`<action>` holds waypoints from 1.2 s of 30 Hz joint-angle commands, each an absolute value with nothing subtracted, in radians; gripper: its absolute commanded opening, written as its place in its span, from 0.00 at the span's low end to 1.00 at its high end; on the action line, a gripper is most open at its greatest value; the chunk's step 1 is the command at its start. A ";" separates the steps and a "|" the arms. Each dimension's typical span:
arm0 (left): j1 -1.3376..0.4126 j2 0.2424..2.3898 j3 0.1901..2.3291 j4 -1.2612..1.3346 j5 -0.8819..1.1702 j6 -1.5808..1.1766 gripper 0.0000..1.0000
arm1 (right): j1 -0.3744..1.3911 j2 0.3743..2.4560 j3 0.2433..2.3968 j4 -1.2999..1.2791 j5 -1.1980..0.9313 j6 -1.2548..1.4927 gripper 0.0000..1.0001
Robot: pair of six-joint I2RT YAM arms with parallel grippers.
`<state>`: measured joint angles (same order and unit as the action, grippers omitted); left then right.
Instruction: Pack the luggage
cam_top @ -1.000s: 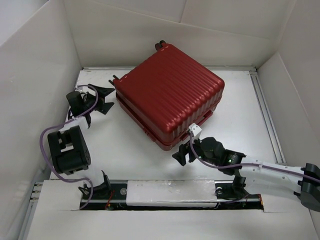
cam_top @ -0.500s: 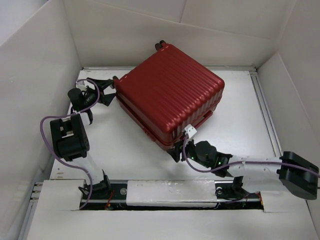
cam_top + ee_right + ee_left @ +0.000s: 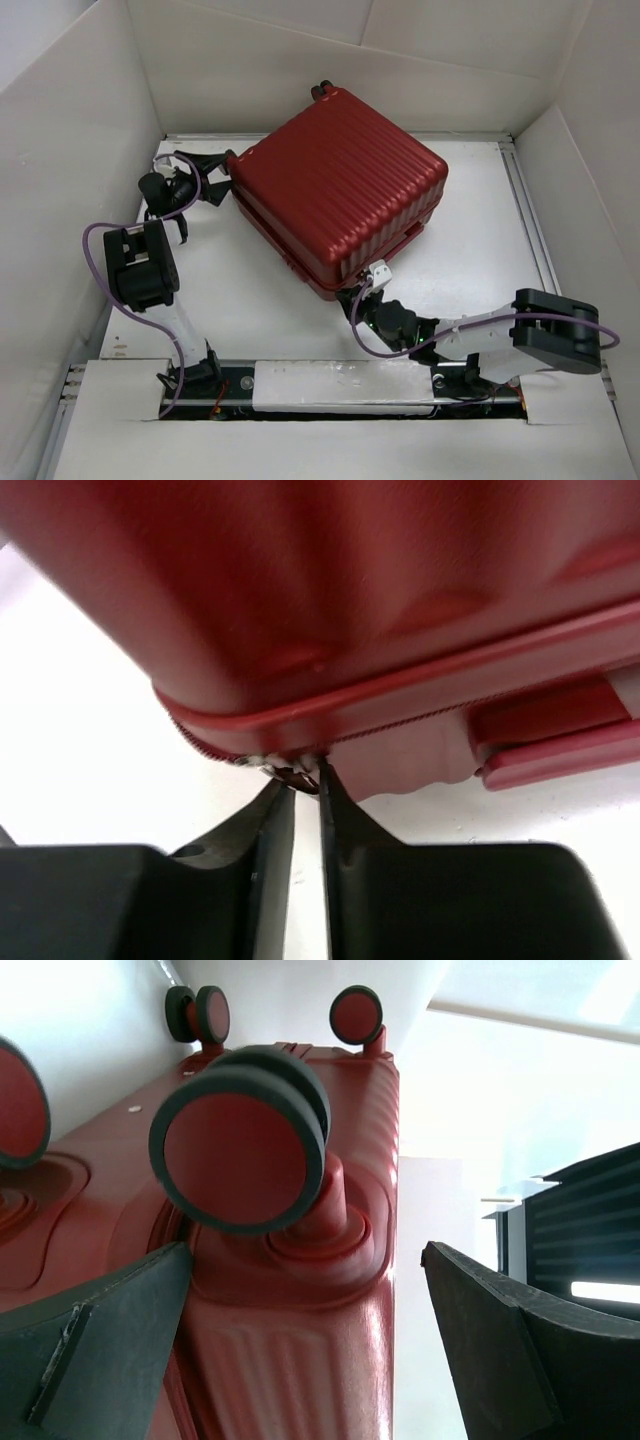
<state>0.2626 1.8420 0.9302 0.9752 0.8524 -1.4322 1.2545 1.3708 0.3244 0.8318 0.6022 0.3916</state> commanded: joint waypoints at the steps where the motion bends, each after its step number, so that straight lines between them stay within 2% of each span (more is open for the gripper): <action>1: 0.250 1.873 1.002 1.014 0.867 -1.430 0.99 | 1.276 1.381 0.354 1.008 0.748 0.425 0.16; 3: 0.250 1.890 1.031 1.005 0.867 -1.430 0.99 | 1.285 1.390 0.354 1.008 0.770 0.434 0.05; 5: 0.250 1.907 1.052 1.005 0.867 -1.430 0.99 | 1.285 1.390 0.354 1.025 0.787 0.445 0.00; 9: 0.239 1.946 1.097 1.005 0.867 -1.430 0.99 | 1.304 1.381 0.344 1.043 0.813 0.445 0.00; 18: 0.198 2.028 1.163 0.977 0.867 -1.440 0.99 | 1.371 1.276 0.376 0.834 0.824 0.454 0.00; 23: 0.189 2.068 1.198 1.112 0.836 -1.548 0.97 | 1.371 1.258 0.365 0.816 0.804 0.465 0.00; 25: 0.189 2.077 1.198 1.244 0.815 -1.629 0.86 | 1.371 1.258 0.365 0.804 0.793 0.476 0.00; 26: 0.178 2.095 1.198 1.290 0.804 -1.658 0.74 | 1.371 1.258 0.365 0.795 0.793 0.476 0.00; 27: 0.178 2.105 1.198 1.334 0.804 -1.687 0.42 | 1.371 1.258 0.365 0.795 0.793 0.476 0.00; 30: 0.169 2.117 1.174 1.485 0.795 -1.785 0.00 | 1.381 1.267 0.376 0.761 0.784 0.485 0.00; 36: 0.213 1.943 1.045 1.536 0.785 -1.778 0.00 | 1.411 1.246 0.411 0.651 0.784 0.506 0.00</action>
